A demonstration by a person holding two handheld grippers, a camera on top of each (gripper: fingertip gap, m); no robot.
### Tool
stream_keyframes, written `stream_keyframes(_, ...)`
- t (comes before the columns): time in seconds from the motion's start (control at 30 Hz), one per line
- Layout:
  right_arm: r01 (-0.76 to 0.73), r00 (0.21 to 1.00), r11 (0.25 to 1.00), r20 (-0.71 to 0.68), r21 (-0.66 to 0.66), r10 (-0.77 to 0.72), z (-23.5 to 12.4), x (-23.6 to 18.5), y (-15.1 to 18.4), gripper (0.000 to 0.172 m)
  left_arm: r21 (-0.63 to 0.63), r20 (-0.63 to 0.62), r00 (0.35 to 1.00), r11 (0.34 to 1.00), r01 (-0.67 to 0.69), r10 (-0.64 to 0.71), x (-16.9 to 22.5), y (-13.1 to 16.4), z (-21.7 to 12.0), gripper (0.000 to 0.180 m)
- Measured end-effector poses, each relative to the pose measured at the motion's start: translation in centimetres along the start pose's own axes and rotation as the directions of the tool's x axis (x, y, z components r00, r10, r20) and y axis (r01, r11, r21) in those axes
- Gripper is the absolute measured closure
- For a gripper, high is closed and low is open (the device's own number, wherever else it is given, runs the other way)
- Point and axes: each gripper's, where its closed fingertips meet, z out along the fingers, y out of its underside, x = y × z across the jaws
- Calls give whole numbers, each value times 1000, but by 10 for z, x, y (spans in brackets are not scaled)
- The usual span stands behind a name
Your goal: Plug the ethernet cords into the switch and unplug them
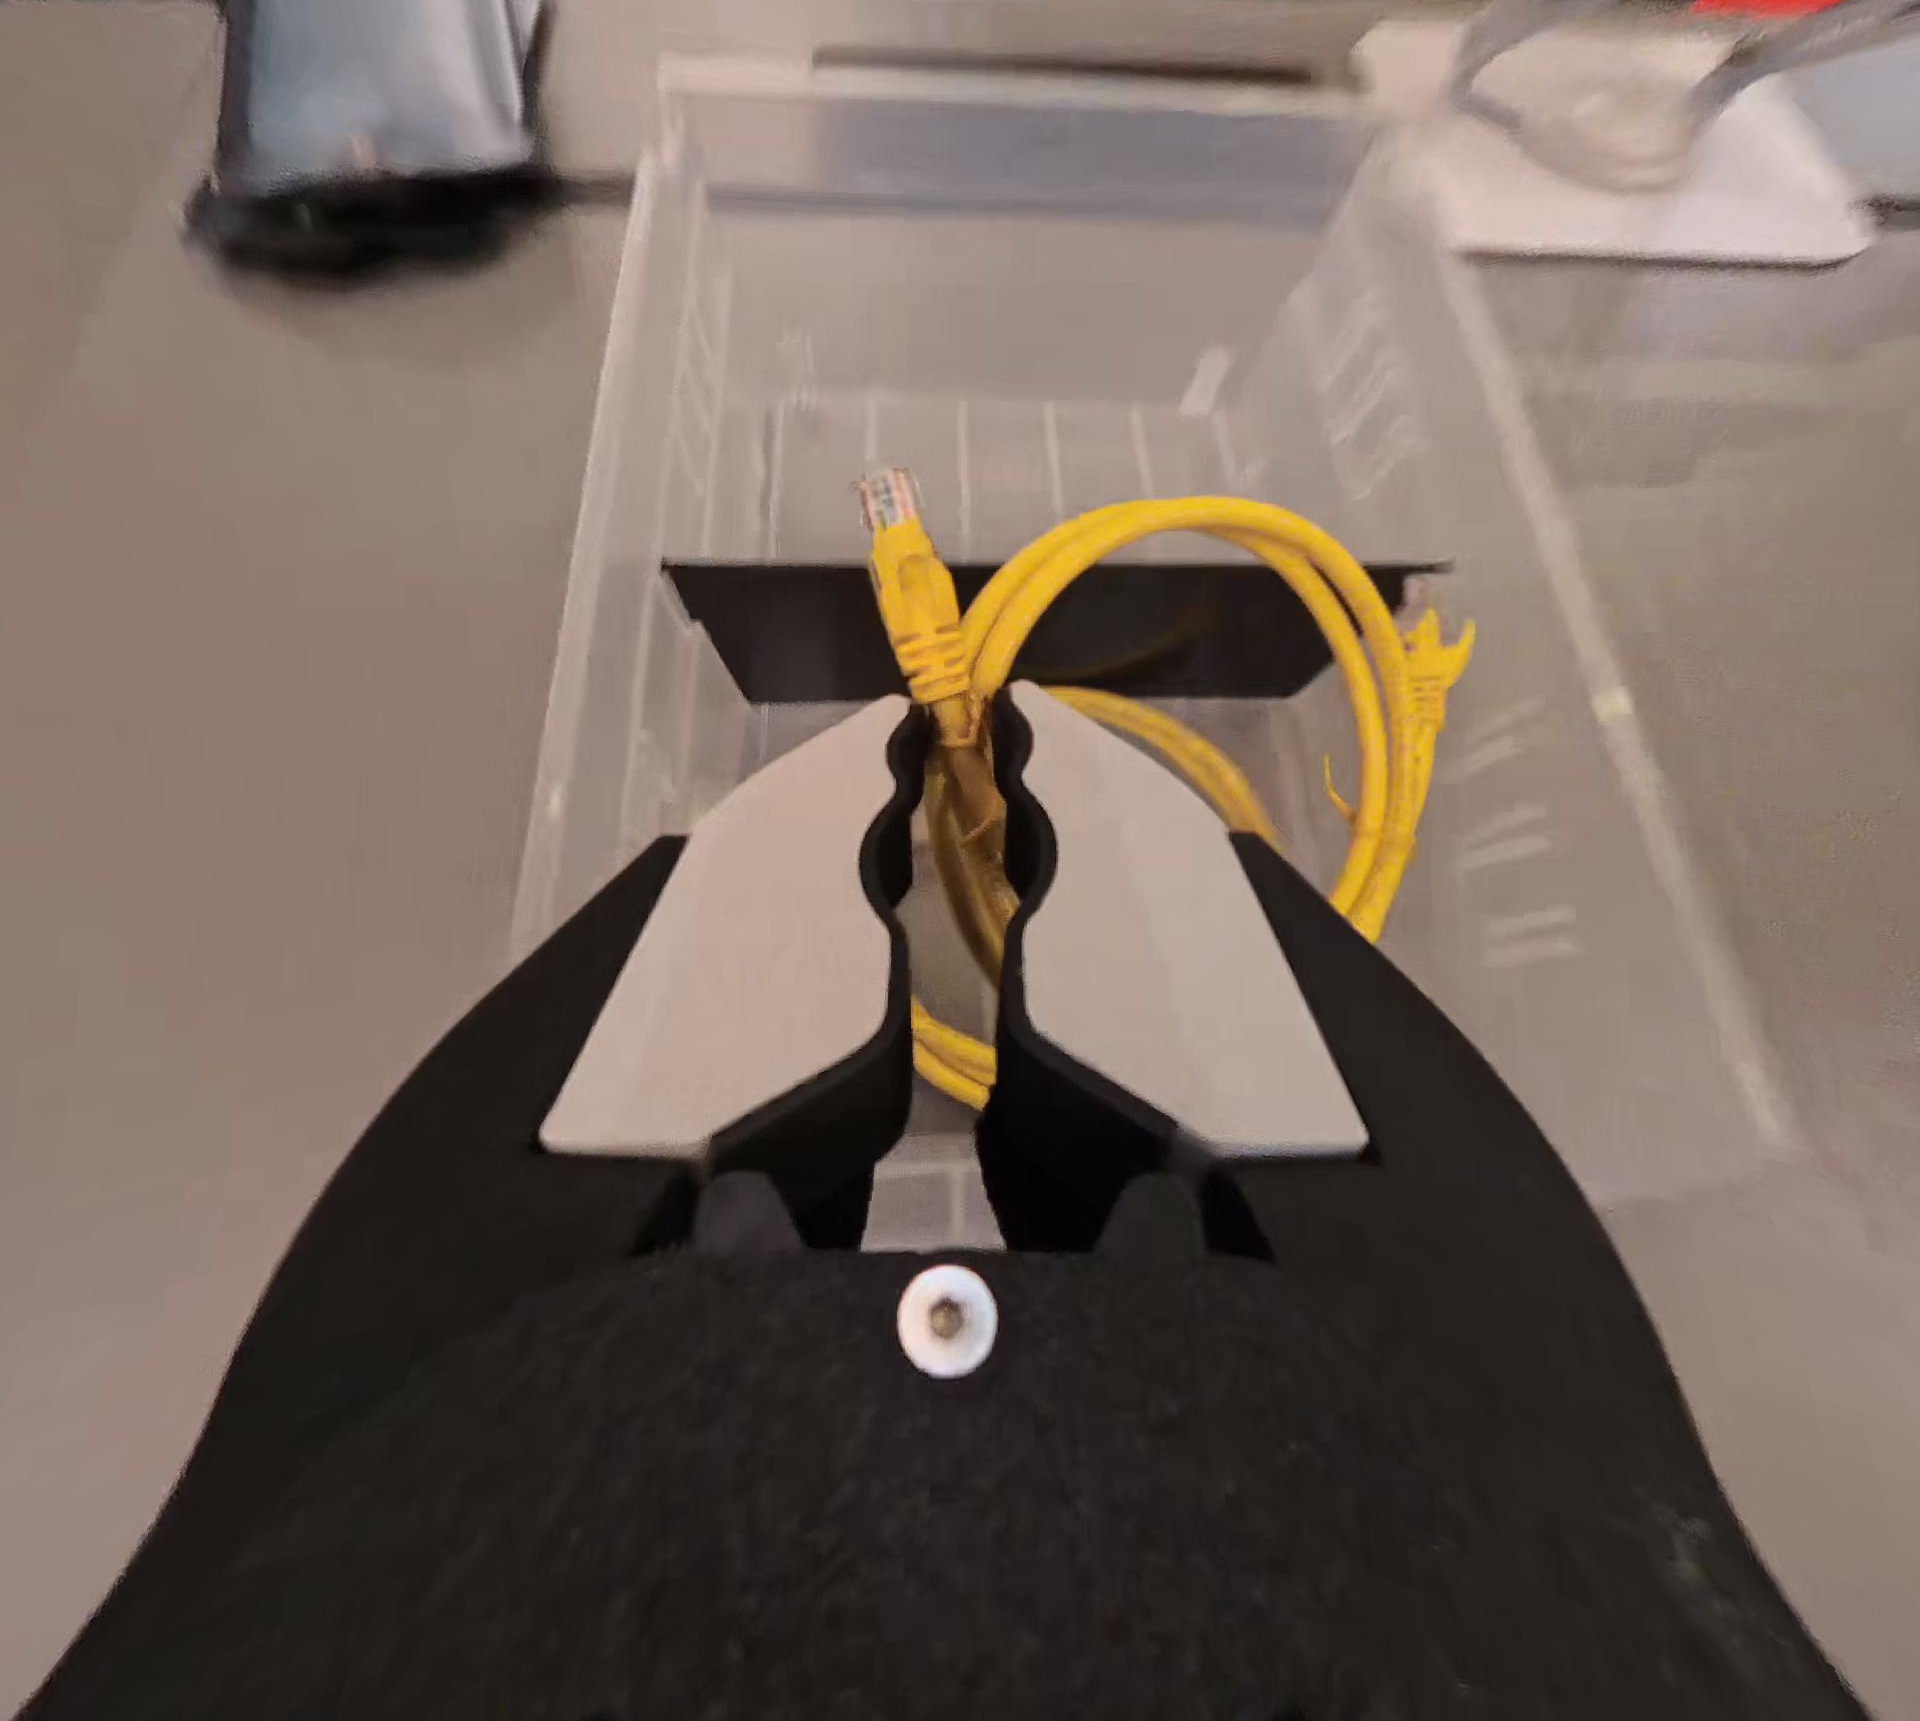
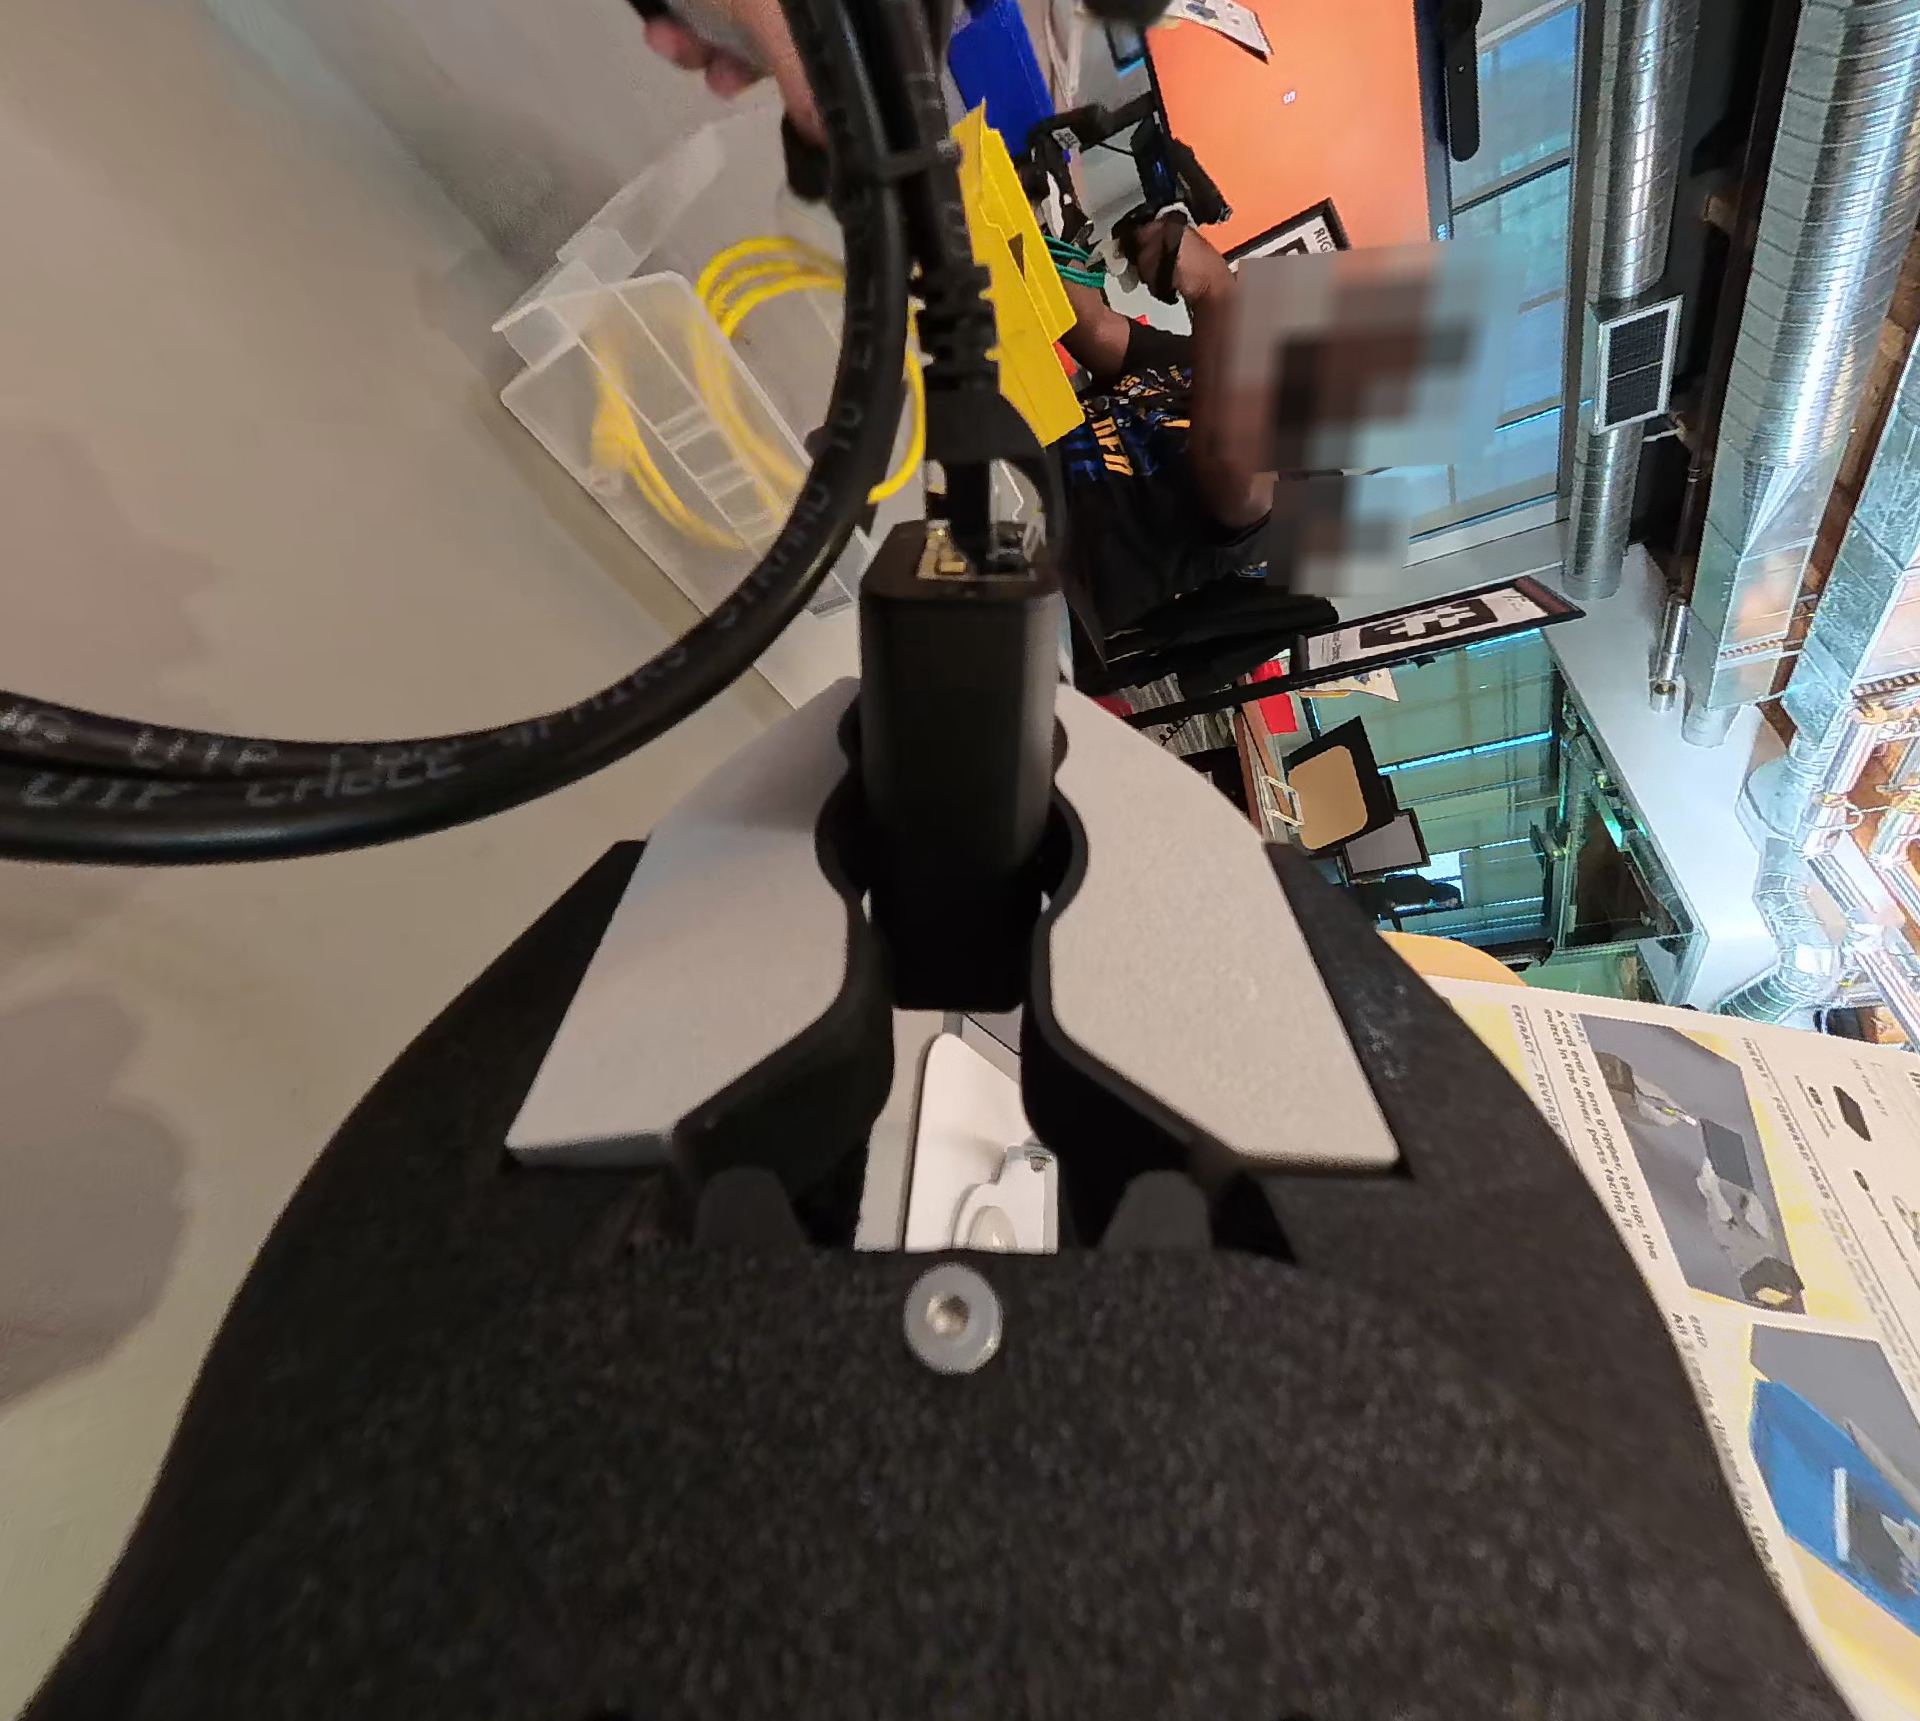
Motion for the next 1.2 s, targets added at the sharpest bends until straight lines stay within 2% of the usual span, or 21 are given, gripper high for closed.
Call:
stream_keyframes(0.1,-1,1000,1000,-9,0,1,-2,3,0,147,81,-81,995,995,-60,66,22,-27,-42,169)
stream_keyframes(0.2,-1,1000,1000,-18,1,1,-5,6,-1,147,117,-201,964,981,-156,177,63,-39,-81,169)
stream_keyframes(0.33,5,1000,1000,-28,-1,-5,-7,9,-1,146,67,-343,893,955,-288,293,123,-30,-117,169)
stream_keyframes(0.43,11,999,1000,-36,-6,-12,-8,11,0,146,-13,-533,780,918,-395,328,183,-13,-136,169)
stream_keyframes(0.47,13,999,1000,-37,-9,-14,-8,11,0,146,-52,-571,749,895,-442,336,199,-6,-139,169)
stream_keyframes(0.57,16,999,1000,-42,-2,-16,-10,12,-1,146,-148,-586,700,796,-587,407,224,6,-136,169)
stream_keyframes(0.73,24,999,999,-43,22,-23,-12,13,-9,146,-209,-608,658,710,-672,444,250,3,-121,169)
stream_keyframes(1.03,70,997,997,-25,-15,-70,-6,5,-8,146,-160,-660,578,661,-733,481,290,-6,-120,169)
stream_keyframes(1.2,84,996,996,-31,-36,-86,-5,4,-6,147,-152,-668,574,669,-728,473,298,-11,-120,169)
